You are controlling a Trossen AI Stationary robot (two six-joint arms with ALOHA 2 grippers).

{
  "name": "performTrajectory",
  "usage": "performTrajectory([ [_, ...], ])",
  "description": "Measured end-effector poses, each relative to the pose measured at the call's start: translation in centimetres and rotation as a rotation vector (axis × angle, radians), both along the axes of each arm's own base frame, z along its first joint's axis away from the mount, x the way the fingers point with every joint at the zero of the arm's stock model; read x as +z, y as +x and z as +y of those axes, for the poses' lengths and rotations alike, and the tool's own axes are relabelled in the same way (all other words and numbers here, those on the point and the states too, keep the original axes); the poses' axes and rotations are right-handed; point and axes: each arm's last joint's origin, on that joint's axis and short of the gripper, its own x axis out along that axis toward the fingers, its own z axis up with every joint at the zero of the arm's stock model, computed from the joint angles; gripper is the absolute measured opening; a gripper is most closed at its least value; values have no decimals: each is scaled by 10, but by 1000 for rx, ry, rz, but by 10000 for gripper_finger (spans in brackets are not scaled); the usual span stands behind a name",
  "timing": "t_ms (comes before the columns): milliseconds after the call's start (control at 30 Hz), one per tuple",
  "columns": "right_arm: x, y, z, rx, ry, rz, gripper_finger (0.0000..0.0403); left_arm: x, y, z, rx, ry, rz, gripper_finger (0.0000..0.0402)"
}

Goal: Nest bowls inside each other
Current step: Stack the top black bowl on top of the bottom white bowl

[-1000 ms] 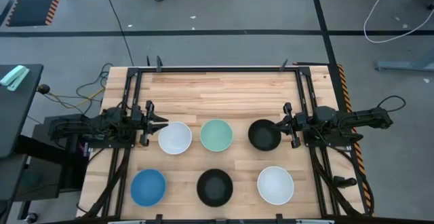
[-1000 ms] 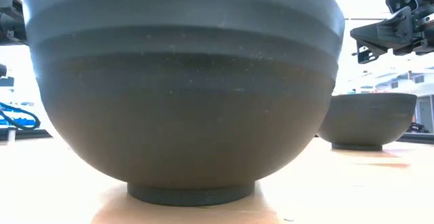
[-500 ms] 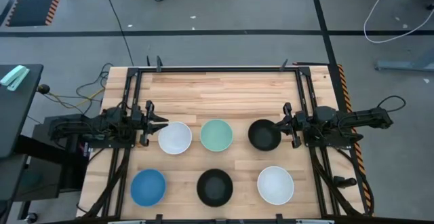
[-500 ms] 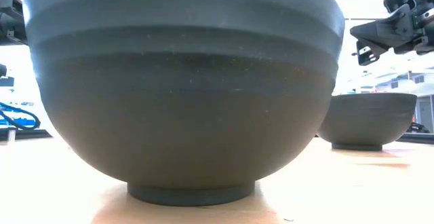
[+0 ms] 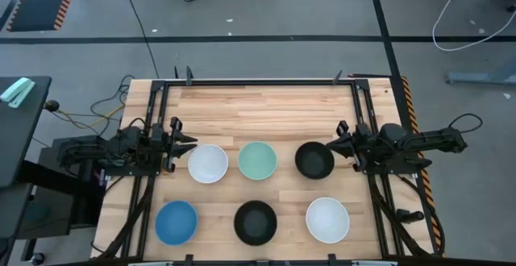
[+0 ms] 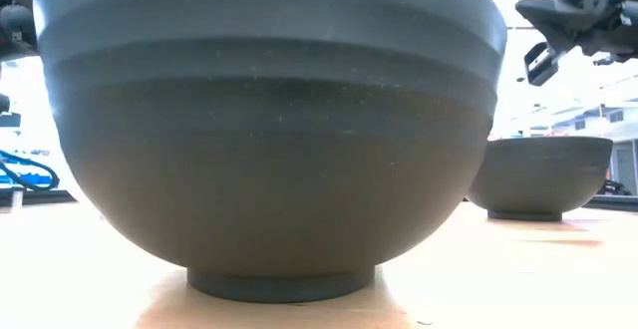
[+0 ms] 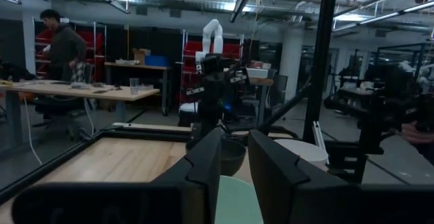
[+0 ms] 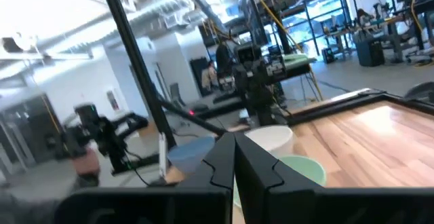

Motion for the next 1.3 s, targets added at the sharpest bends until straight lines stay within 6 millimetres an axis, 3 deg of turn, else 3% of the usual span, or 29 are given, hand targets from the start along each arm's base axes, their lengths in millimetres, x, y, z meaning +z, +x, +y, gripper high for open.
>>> performTrajectory([
  [167, 22, -5, 0, 22, -13, 47, 19, -1, 0, 0, 0, 0, 5, 83],
  [333, 51, -7, -3, -80, -16, 252, 19, 0, 0, 0, 6, 27, 5, 78],
  [633, 86, 23, -4, -250, 44, 743, 19, -1, 0, 0, 8, 33, 9, 83],
  [900, 82, 53, 0, -288, 136, 1127, 19, -1, 0, 0, 6, 25, 14, 76],
  [1300, 60, 73, 5, -276, 223, 1352, 19, -4, 1, 0, 6, 26, 38, 73],
])
